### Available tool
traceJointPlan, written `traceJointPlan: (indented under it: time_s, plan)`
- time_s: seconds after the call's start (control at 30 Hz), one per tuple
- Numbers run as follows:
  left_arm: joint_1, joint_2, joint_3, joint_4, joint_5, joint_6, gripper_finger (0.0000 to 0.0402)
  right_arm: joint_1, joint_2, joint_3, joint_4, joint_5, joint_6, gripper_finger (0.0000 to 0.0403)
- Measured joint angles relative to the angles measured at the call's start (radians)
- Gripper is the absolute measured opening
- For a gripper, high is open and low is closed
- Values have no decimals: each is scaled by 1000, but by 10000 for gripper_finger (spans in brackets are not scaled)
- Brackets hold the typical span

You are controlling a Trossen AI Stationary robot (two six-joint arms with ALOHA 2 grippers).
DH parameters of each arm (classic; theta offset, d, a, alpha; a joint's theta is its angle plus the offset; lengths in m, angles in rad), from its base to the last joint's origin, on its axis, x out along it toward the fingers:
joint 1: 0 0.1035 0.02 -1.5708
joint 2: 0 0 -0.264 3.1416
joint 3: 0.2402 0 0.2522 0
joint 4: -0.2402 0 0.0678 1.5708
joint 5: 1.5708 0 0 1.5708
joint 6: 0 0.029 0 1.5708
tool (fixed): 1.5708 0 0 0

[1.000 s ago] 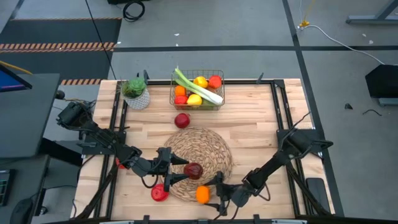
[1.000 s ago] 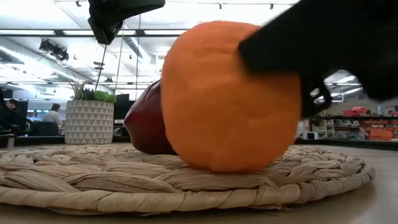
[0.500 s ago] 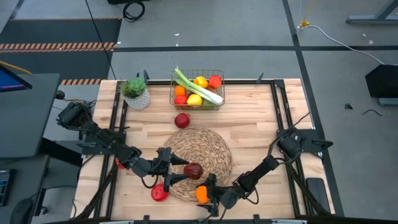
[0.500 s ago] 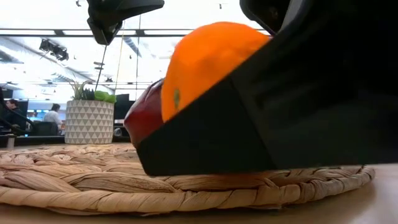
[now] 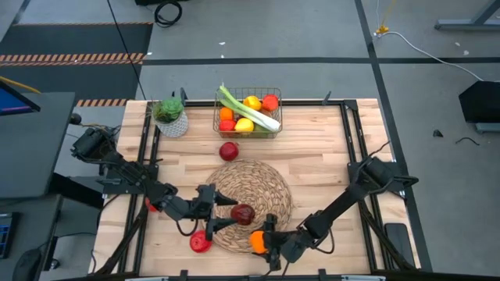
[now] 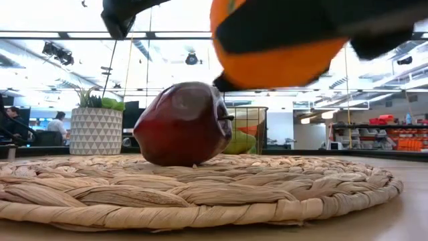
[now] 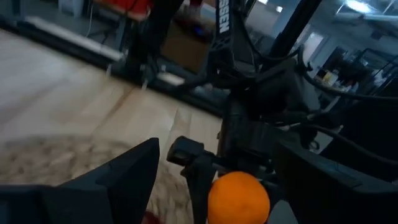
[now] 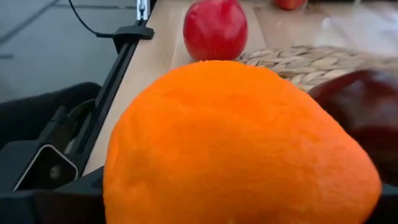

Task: Build produce basket
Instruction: Put the orange into the wire basket

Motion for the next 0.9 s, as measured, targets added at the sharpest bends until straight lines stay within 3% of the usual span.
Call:
traceJointPlan:
  time_s: [0.17,0.33,0.53,0.6,0.73,0.9]
  plan:
    - [20,0,0,96,-3,142,314,-1,-127,0,-154,47,-69,323]
    - [70,0,12,92,-44,213,314,-23,-267,0,-272,167,-219,324]
    - [166,-3,13,94,-39,290,314,-146,-426,0,-428,264,-384,324]
    - [227,-15,19,63,1,294,314,-213,-476,0,-462,255,-434,324]
    - [373,-57,67,-77,187,255,314,-380,-574,0,-494,182,-522,325]
    - [533,-134,144,-301,297,288,314,-632,-673,0,-500,-36,-585,325]
